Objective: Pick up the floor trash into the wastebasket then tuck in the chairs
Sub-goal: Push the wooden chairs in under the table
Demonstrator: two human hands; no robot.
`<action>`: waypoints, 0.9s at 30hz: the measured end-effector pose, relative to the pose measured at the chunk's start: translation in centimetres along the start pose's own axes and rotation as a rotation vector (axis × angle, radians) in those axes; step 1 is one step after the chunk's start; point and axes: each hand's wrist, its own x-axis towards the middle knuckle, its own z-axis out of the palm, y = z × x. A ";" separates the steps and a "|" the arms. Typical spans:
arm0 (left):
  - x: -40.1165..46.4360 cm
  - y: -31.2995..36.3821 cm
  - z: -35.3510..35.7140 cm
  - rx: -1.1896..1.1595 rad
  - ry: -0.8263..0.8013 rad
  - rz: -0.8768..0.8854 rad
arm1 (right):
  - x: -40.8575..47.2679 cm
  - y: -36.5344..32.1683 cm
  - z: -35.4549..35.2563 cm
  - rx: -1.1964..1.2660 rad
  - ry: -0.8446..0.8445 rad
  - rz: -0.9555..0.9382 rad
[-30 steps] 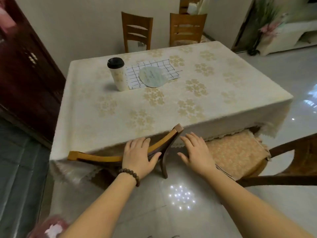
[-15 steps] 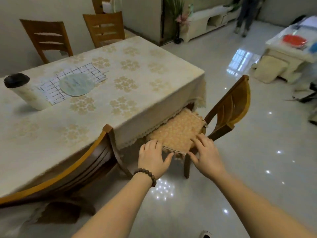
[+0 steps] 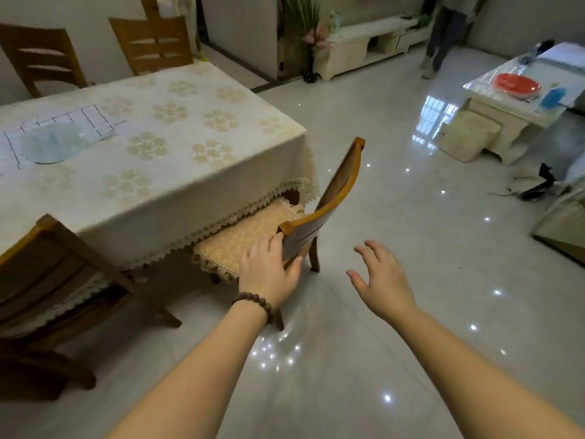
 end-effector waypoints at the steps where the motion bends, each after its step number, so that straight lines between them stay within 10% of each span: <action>1: 0.2 1.6 0.5 0.003 0.012 -0.016 | 0.2 1.8 -0.7 0.006 -0.008 -0.008; 20: 12.8 10.2 6.2 0.093 0.137 -0.263 | 20.7 10.4 -2.4 -0.001 -0.055 -0.307; 27: 14.4 9.2 8.2 0.148 -0.054 -0.437 | 27.9 10.2 -3.1 -0.204 -0.149 -0.546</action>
